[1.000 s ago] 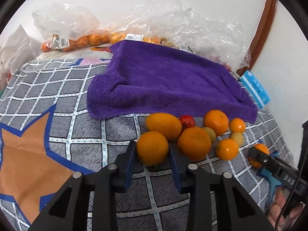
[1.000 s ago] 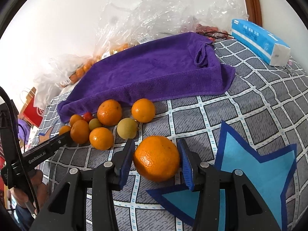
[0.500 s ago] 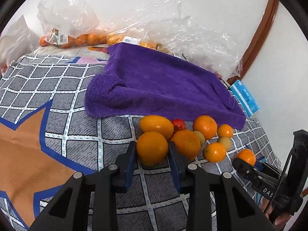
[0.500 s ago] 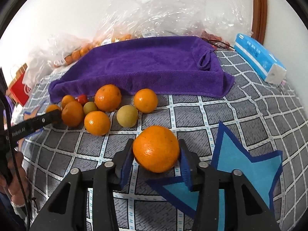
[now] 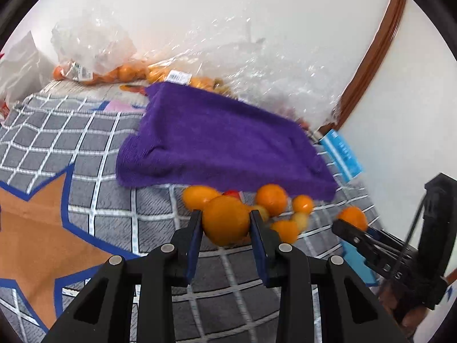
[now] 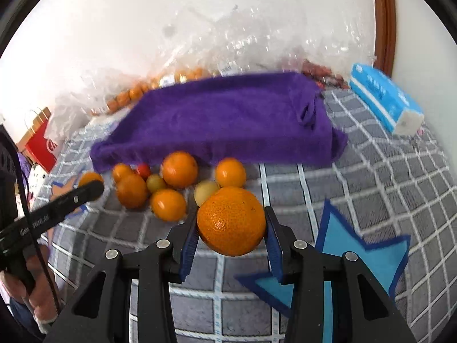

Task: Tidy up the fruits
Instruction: 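Lift both held oranges and carry them over the purple towel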

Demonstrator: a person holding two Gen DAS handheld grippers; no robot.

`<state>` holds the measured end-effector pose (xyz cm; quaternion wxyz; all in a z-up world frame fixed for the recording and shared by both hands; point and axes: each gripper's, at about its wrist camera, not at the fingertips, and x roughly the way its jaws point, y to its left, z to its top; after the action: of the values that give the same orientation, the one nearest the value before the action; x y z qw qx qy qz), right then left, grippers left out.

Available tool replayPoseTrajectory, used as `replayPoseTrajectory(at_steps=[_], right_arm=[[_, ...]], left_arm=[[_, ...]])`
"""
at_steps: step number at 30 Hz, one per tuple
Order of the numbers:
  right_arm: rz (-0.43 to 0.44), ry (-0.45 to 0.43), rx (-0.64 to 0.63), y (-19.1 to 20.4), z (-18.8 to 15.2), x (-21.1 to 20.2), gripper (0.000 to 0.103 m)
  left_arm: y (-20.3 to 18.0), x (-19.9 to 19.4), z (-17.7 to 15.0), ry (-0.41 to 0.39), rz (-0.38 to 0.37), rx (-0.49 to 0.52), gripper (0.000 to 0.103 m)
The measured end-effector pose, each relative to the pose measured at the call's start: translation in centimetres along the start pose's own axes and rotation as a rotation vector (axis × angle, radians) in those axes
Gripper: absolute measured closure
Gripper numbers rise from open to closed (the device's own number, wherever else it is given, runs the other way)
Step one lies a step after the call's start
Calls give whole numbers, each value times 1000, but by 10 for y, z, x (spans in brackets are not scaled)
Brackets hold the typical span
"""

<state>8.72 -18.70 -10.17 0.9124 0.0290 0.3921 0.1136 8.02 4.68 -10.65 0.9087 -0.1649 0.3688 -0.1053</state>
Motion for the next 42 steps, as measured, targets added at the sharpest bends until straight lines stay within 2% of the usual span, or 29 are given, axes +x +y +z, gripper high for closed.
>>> replayPoseTrajectory(at_steps=[11, 21, 25, 28, 34, 42], right_arm=[[20, -84, -22, 5, 55, 5, 60], [14, -122, -28, 3, 99, 25, 60], [13, -132, -21, 1, 113, 38, 60], [0, -135, -8, -1, 116, 49, 60], [2, -75, 36, -16, 108, 78, 60], [-31, -70, 65, -28, 103, 88, 60]], left_arm=[[-12, -2, 58, -48, 91, 25, 72], [-15, 34, 94, -47, 76, 32, 72], [-14, 47, 98, -66, 107, 32, 72], [-8, 58, 95, -61, 99, 22, 72], [6, 69, 88, -57, 89, -15, 72], [14, 77, 84, -69, 74, -44, 72]])
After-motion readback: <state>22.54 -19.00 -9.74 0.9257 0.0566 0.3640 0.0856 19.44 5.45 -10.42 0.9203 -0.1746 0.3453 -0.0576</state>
